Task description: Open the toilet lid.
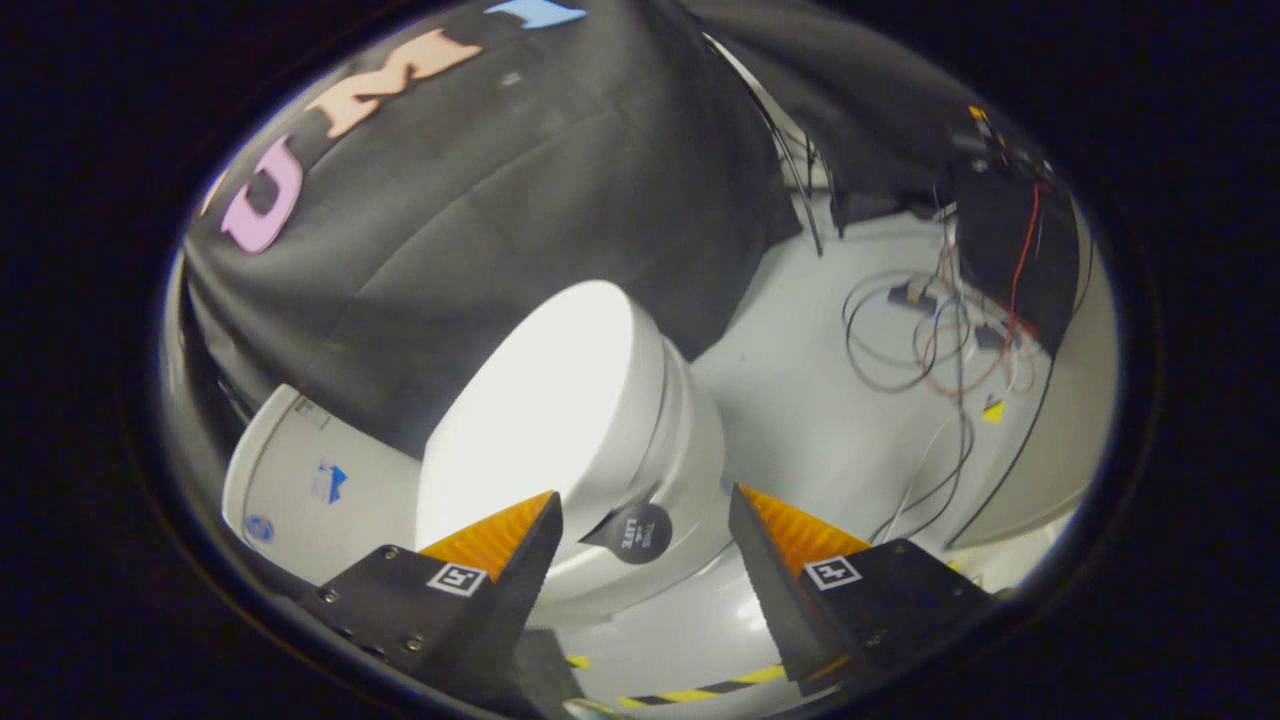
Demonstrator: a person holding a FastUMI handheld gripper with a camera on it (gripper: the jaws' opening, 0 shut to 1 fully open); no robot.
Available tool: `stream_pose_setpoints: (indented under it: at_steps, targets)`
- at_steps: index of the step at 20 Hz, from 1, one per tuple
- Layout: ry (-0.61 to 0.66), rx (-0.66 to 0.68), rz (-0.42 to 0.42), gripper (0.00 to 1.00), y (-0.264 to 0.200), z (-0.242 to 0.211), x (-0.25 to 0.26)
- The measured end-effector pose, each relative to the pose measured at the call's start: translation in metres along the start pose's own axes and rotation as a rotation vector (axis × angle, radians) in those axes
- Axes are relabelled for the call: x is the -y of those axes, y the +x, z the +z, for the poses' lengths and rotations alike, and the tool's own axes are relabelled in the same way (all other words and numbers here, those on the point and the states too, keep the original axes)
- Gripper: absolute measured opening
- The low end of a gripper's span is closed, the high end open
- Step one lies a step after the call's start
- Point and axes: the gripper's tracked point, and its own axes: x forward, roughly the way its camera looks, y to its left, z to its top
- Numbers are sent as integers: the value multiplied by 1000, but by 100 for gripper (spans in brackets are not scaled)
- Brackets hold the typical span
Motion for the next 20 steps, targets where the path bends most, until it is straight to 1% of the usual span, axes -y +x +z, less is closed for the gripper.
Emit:
stream_pose_setpoints:
  at_steps: [1,3,4,6,7,8,10,13,16,18,19,20]
  targets:
    - [57,-32,17,99,4,-7,1]
    - [172,-53,22,73,14,-10,10]
    - [217,-56,42,61,17,-8,11]
    - [283,-57,117,60,19,-1,3]
    - [291,-55,102,60,26,-4,8]
    - [273,-52,67,41,24,-4,17]
    - [295,-62,77,1,19,-5,15]
    - [310,-81,88,1,21,-8,17]
    - [375,-102,149,1,26,-6,15]
    - [410,-110,209,1,27,-6,14]
    - [436,-121,260,1,26,-7,7]
    - [441,-133,282,1,26,-10,3]
